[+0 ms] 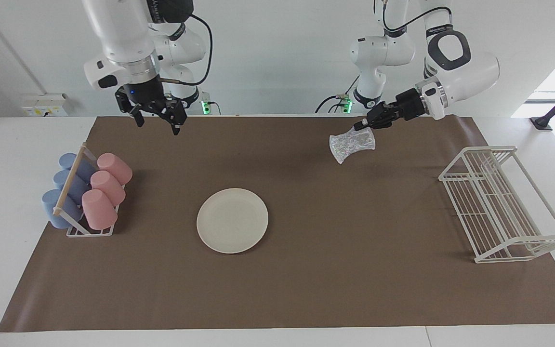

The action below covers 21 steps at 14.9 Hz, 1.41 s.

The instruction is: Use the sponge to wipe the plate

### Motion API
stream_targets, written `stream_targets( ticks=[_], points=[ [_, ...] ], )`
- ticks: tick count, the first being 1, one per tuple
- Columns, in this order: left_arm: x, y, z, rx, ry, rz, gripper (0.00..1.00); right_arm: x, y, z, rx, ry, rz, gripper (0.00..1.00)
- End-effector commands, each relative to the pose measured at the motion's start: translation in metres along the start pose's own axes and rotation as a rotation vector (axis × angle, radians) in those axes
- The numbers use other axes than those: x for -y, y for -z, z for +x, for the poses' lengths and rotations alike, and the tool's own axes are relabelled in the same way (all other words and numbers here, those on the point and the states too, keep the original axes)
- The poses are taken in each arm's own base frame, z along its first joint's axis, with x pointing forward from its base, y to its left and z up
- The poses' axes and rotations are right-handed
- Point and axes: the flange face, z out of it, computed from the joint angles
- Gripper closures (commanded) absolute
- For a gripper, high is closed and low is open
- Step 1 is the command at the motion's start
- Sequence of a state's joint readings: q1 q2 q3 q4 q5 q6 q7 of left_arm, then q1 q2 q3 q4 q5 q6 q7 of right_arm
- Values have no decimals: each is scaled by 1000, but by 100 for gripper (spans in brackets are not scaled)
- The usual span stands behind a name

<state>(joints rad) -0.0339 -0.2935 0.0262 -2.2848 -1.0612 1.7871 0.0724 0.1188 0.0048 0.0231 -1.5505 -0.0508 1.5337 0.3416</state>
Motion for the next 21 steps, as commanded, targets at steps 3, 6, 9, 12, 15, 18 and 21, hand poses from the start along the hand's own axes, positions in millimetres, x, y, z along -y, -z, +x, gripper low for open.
stream_targets(
  ticks=[3, 6, 9, 12, 15, 18, 21],
  points=[
    [1, 35, 15, 51, -25, 150, 100, -38, -6, -1, 45, 165, -10, 0],
    [4, 45, 22, 76, -60, 314, 100, -44, 0, -6, 45, 219, -7, 0],
    [-6, 63, 42, 88, -99, 499, 100, -69, 0, -7, 44, 178, -3, 0],
    [-11, 84, 55, 69, -134, 690, 100, -80, -5, -5, 54, 150, 40, 0],
    [-26, 96, 69, 39, -174, 883, 100, -82, -4, -3, 52, 144, 47, 0],
    [-45, 99, 74, 37, -216, 1079, 100, -80, -4, -2, 43, 147, 48, 0],
    [-67, 96, 75, 5, -239, 1331, 100, -75, -3, 0, 41, 167, 46, 0]
  ],
)
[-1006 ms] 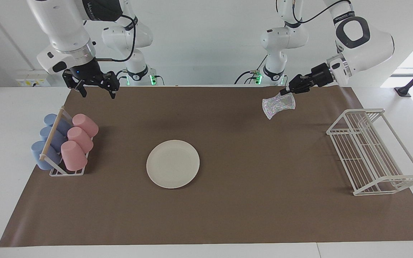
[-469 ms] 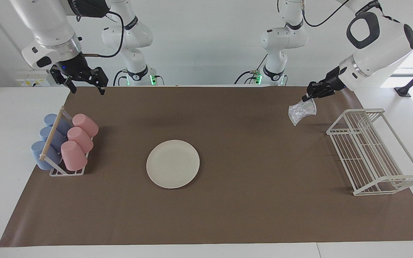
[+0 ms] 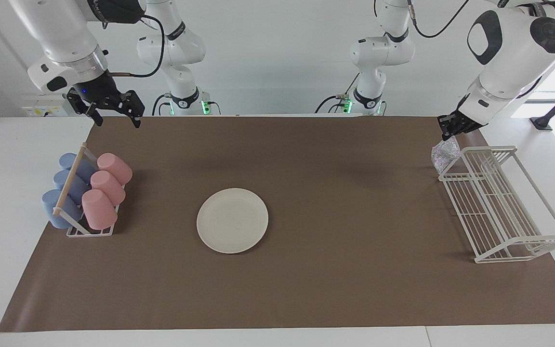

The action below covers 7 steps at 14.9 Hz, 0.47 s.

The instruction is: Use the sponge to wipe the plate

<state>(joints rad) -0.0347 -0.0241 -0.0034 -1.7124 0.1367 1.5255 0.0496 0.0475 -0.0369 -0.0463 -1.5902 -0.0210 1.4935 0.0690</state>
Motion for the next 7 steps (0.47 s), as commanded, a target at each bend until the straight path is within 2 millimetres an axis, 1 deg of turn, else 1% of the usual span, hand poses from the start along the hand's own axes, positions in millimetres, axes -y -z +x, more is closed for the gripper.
stream_targets(
  ticks=[1, 3, 5, 7],
  points=[
    [-16, 20, 10, -6, 37, 224, 100, 2, 1, -3, -11, 37, 17, 0],
    [-16, 27, 10, -30, 92, 364, 100, 1, 1, -2, -14, 37, 17, 0],
    [-10, 30, 11, -51, 96, 467, 100, -3, 0, -2, -11, 29, 18, 0],
    [-2, 23, 13, -57, 110, 576, 100, -1, 1, -2, -14, 31, 18, 0]
  ],
)
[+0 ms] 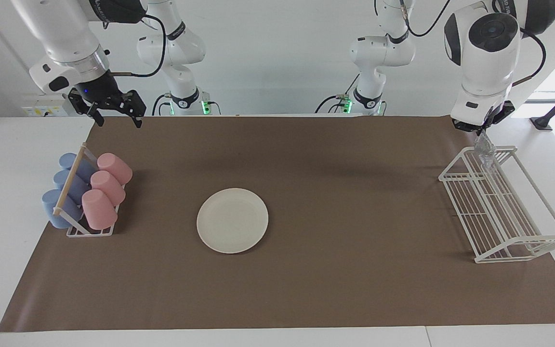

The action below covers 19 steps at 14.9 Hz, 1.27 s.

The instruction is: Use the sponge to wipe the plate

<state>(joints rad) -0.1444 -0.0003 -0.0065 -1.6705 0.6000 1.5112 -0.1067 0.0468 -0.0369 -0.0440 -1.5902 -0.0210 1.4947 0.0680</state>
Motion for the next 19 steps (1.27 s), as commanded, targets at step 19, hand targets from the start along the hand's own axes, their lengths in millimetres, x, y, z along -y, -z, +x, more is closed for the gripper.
stream_targets(
  ticks=[19],
  points=[
    [-101, -139, 8, -143, 133, 408, 100, -2, 1, -1, -16, 20, 13, 0]
  ],
)
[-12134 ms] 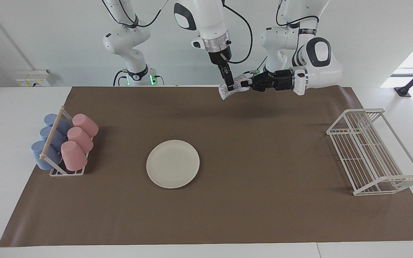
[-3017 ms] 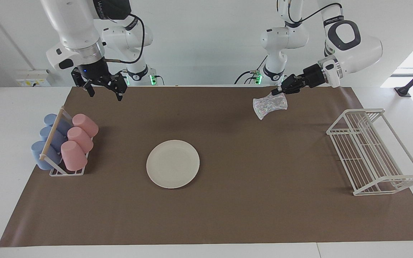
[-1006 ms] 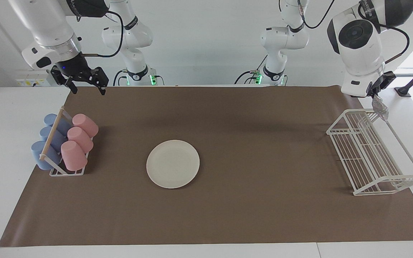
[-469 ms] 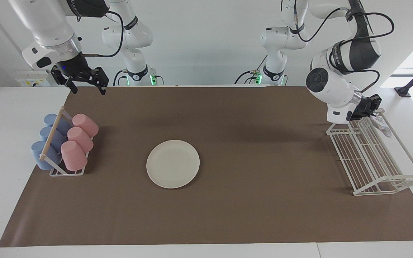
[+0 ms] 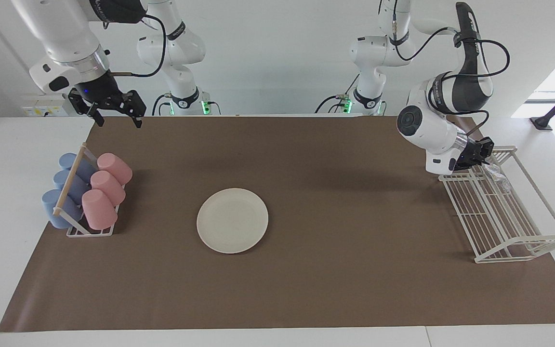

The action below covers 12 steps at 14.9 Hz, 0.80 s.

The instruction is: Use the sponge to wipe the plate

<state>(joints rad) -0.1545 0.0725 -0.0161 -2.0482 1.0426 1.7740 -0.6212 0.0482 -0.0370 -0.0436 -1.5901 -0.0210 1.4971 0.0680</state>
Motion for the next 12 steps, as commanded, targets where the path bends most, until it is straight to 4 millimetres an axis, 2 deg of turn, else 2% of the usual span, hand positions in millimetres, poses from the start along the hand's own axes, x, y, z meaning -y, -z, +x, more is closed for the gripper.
stream_targets(
  ticks=[1, 2, 4, 5, 6, 8, 12],
  points=[
    [0, 5, -9, -31, 5, 5, 100, -2, 1, -2, -12, 20, 13, 0],
    [0, 6, -9, -28, 5, -2, 100, -3, 1, -2, -12, 18, 13, 0],
    [0, 6, -8, -26, 5, -8, 63, 0, 2, -2, -15, 21, 13, 0],
    [-1, 7, -7, -30, 5, -13, 29, -1, 2, -2, -14, 21, 13, 0],
    [-2, 7, -6, -33, 8, -30, 20, -1, 2, -2, -14, 21, 13, 0],
    [-3, 8, -5, -34, 11, -40, 17, -1, 1, -2, -12, 21, 13, 0],
    [-3, 8, -5, -29, 12, -43, 0, 1, 2, -2, -14, 23, 16, 0]
  ],
)
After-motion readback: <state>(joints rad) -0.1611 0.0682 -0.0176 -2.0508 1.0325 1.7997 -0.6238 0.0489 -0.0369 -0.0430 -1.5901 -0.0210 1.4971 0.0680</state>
